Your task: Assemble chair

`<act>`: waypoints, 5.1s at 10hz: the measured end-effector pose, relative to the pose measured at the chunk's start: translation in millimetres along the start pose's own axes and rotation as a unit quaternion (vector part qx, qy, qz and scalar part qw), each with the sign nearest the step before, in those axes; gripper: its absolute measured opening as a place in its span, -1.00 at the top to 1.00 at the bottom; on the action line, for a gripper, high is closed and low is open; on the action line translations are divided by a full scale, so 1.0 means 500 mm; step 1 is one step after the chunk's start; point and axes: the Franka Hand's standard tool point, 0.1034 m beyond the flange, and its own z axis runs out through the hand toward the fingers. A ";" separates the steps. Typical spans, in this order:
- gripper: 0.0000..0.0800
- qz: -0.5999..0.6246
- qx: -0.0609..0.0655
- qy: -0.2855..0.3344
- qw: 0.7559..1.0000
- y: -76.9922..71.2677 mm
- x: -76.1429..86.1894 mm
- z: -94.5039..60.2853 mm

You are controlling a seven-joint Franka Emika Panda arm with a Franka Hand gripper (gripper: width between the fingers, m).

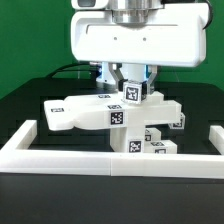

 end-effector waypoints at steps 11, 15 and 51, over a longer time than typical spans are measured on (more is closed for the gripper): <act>-0.61 0.104 0.011 -0.007 0.994 -0.024 -0.013 0.001; -0.62 -0.109 0.012 -0.004 0.994 -0.034 -0.019 0.001; 0.27 0.112 0.030 0.021 0.993 -0.065 -0.016 0.004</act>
Offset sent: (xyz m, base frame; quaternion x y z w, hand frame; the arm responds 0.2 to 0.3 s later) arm 0.0000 0.0000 0.0000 0.0000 0.0000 0.1296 0.9916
